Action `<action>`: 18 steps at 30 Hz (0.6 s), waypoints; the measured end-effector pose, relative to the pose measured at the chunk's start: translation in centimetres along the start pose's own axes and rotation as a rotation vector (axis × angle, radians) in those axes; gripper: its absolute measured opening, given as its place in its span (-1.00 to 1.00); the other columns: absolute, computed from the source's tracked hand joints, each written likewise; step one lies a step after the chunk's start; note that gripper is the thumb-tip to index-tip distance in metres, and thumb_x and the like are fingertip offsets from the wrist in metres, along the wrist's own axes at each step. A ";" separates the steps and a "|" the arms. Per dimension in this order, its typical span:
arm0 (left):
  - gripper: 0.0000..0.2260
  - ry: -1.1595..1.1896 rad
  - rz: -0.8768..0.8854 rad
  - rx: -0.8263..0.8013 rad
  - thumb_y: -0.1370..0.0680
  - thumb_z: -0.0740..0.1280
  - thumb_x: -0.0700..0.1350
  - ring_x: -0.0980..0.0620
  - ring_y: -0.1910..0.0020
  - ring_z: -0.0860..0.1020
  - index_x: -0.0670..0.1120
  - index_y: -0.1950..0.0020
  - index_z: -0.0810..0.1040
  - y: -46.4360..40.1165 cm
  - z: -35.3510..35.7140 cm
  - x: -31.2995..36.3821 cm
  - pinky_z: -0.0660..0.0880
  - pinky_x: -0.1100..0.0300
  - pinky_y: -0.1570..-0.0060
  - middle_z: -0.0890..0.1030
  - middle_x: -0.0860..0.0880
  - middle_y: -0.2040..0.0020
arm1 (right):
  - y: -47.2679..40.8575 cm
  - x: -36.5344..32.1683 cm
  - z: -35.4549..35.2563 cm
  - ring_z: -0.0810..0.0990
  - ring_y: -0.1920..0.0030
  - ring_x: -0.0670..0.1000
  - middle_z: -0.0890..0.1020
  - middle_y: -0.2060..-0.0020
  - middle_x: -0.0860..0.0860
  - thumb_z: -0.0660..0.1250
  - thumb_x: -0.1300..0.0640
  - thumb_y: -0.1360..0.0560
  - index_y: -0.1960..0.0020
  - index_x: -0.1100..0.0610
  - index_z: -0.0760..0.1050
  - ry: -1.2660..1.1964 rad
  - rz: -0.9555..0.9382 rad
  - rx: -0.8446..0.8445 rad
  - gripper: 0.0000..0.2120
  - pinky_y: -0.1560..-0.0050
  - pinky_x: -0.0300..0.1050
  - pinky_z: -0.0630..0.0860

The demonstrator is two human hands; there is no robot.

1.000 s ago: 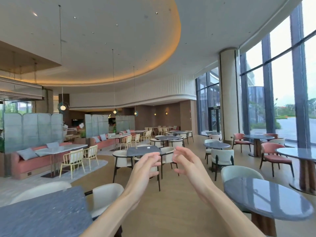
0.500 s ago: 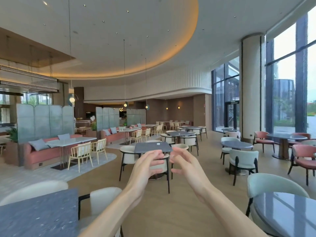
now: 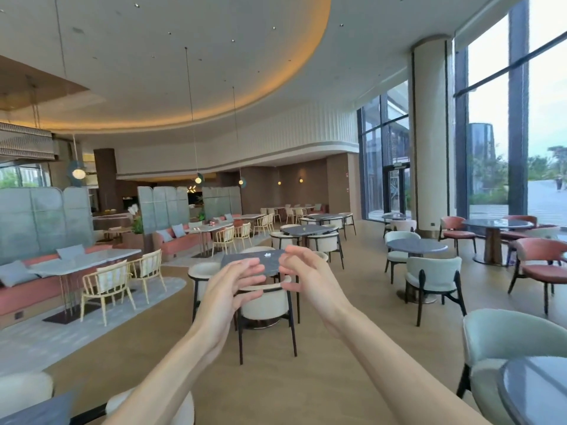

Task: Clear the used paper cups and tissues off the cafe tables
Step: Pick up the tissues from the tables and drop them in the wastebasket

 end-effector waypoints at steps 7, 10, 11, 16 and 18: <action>-0.72 -0.054 -0.012 0.060 -0.66 0.22 -0.09 -0.07 -0.17 0.66 -0.18 -0.25 0.61 -13.3 -1.5 -8.7 0.55 -0.13 -0.25 0.69 -0.14 -0.16 | -15.2 9.4 1.1 0.58 -0.25 -0.08 0.59 -0.23 -0.02 0.35 0.03 -0.56 -0.38 0.05 0.46 -0.093 0.015 -0.060 -0.60 -0.29 0.04 0.56; -0.72 -0.096 0.004 0.108 -0.63 0.25 -0.07 -0.07 -0.17 0.66 -0.18 -0.24 0.61 -20.2 -2.2 -11.8 0.55 -0.13 -0.24 0.70 -0.14 -0.15 | -22.6 13.4 1.4 0.58 -0.24 -0.09 0.58 -0.23 -0.03 0.32 0.08 -0.61 -0.39 0.04 0.45 -0.127 0.018 -0.107 -0.64 -0.31 0.04 0.55; -0.73 -0.100 0.012 0.128 -0.63 0.25 -0.08 -0.08 -0.17 0.65 -0.18 -0.23 0.61 -22.7 -2.3 -12.6 0.55 -0.14 -0.25 0.70 -0.14 -0.14 | -25.2 14.5 1.5 0.58 -0.23 -0.10 0.59 -0.23 -0.04 0.31 0.07 -0.61 -0.40 0.03 0.44 -0.131 0.015 -0.123 -0.64 -0.31 0.05 0.55; -0.75 -0.111 0.046 0.203 -0.66 0.22 -0.11 -0.10 -0.16 0.66 -0.17 -0.20 0.62 -35.0 -3.2 -16.3 0.56 -0.13 -0.22 0.70 -0.14 -0.12 | -38.0 18.4 2.1 0.58 -0.22 -0.10 0.59 -0.19 -0.08 0.32 0.08 -0.60 -0.40 0.03 0.45 -0.167 0.006 -0.192 -0.63 -0.31 0.05 0.55; -0.75 -0.106 0.046 0.226 -0.66 0.22 -0.12 -0.12 -0.16 0.66 -0.18 -0.19 0.62 -39.5 -3.7 -18.0 0.57 -0.13 -0.20 0.70 -0.16 -0.12 | -42.5 19.8 2.4 0.59 -0.21 -0.11 0.59 -0.17 -0.10 0.31 0.10 -0.60 -0.39 0.04 0.45 -0.186 0.007 -0.214 -0.65 -0.30 0.02 0.55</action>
Point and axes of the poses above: each hand's wrist, its own y-axis away from the middle knuckle, its own z-axis out of the palm, x = y × z, the point moved 3 cm from there along -y, towards the middle knuckle
